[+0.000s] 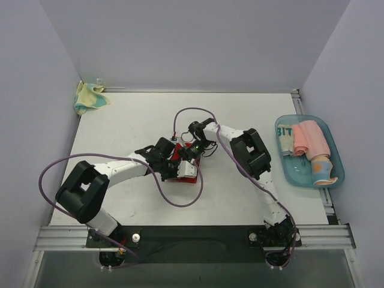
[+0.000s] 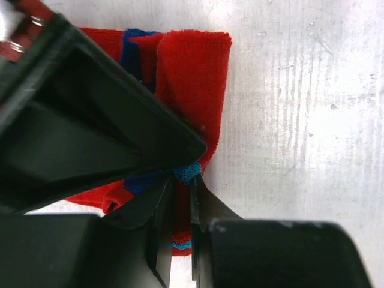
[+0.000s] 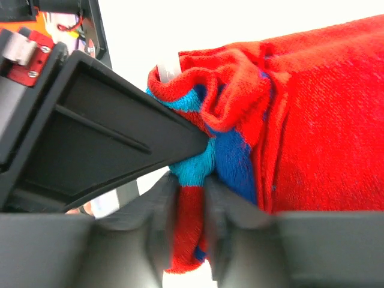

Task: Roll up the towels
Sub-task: Roll the towel

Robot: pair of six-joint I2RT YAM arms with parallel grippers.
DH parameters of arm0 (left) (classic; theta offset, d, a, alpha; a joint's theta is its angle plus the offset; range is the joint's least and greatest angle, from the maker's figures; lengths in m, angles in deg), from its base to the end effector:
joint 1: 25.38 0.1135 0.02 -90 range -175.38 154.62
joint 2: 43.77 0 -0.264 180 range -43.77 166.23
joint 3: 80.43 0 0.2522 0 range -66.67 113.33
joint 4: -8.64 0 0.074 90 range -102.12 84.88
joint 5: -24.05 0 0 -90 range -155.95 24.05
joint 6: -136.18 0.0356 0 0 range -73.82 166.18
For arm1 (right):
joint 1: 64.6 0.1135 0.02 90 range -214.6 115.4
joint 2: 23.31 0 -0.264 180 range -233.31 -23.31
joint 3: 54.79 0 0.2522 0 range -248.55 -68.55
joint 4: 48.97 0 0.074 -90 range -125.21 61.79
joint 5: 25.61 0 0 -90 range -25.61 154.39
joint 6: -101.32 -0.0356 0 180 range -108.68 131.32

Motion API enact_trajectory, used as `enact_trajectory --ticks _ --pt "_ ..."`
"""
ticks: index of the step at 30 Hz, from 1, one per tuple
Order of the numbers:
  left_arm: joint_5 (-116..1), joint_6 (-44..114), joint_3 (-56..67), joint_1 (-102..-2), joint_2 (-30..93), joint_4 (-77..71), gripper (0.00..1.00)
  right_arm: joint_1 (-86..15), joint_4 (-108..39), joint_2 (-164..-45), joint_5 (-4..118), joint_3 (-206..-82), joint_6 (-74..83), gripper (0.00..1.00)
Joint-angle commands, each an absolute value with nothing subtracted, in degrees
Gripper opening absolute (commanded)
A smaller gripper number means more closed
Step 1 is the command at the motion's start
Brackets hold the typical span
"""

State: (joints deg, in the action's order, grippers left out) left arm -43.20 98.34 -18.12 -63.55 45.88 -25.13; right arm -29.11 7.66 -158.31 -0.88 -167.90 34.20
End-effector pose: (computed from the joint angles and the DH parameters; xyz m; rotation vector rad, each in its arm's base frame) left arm 0.2227 -0.1925 0.1681 1.9117 1.7134 -0.4315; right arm 0.3545 0.2924 0.1190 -1.4094 2.1812 1.6782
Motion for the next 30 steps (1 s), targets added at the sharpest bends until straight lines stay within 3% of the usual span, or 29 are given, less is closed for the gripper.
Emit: enact_trajectory --ticks 1,3,6,12,23,27,30 --pt "-41.87 97.25 -16.59 -64.05 50.00 -38.04 0.09 -32.51 10.67 -153.22 0.48 -170.59 32.86 0.31" --pt "-40.64 96.37 -15.52 -63.53 50.62 -41.49 0.06 -33.92 10.67 -150.59 2.33 -171.73 32.51 0.43" --pt "-36.43 94.96 -12.89 -62.21 51.94 -47.04 0.05 -37.08 10.49 -146.12 5.67 -172.52 32.50 0.48" --pt "-30.89 92.94 -3.69 -58.96 58.17 -59.14 0.06 -42.27 9.88 -134.18 11.99 -169.19 34.78 0.49" --pt "-23.76 93.02 21.73 -49.11 84.88 -75.95 0.09 -44.47 9.26 -111.39 16.58 -151.45 35.23 0.45" --pt "-21.66 94.86 29.55 -46.83 92.27 -82.18 0.11 -39.31 9.17 -103.91 18.85 -147.57 36.72 0.45" --pt "-20.07 96.28 34.04 -46.39 96.67 -85.88 0.11 -29.20 7.78 -103.37 30.08 -145.12 39.62 0.47"
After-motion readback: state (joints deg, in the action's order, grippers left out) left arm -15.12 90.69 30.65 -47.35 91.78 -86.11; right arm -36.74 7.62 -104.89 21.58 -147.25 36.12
